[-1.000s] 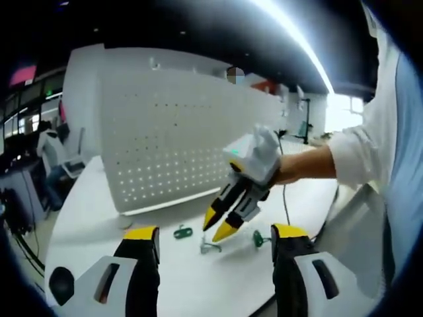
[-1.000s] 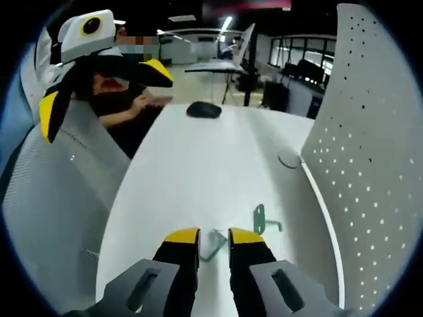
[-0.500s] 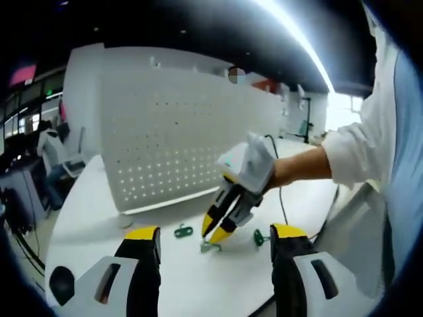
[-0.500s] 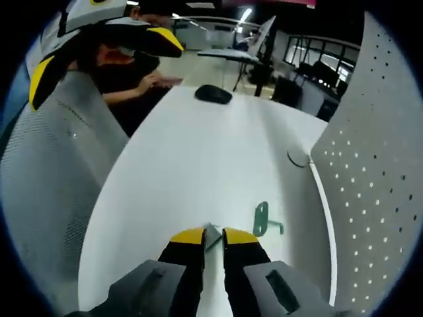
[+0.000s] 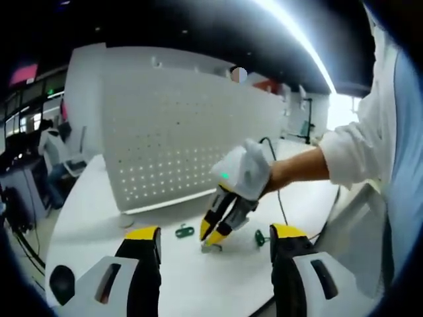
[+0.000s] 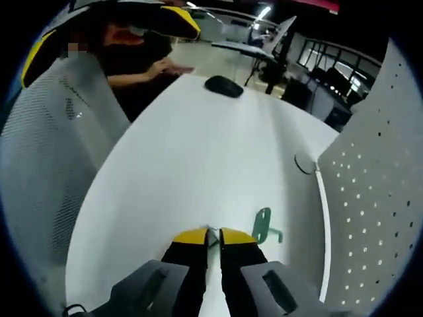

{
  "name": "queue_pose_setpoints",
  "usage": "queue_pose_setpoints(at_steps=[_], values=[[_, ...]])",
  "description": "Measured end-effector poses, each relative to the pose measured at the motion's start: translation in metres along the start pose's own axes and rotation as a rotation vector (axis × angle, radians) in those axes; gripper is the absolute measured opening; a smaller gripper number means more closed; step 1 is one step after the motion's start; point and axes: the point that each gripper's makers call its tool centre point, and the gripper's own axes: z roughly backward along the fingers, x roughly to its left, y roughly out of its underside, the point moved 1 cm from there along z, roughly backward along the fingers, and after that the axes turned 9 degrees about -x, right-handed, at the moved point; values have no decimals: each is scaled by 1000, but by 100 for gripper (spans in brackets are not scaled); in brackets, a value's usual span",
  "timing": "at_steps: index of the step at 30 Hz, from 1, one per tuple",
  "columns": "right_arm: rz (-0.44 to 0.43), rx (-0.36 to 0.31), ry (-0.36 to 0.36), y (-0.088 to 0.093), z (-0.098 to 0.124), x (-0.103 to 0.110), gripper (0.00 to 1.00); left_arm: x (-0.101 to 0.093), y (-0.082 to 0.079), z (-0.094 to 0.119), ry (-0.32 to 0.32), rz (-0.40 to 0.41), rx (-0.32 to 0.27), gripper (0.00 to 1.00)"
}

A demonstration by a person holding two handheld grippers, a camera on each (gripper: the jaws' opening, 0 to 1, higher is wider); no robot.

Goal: Insert the hook assembly into the mounting plate slot until the hook locks in place.

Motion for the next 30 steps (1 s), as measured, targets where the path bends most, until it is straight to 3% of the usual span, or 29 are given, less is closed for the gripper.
queue_pose_setpoints(at_steps=[30], values=[[-3, 34, 7, 1, -6, -1, 0, -1, -1, 0, 5, 4, -6, 67]])
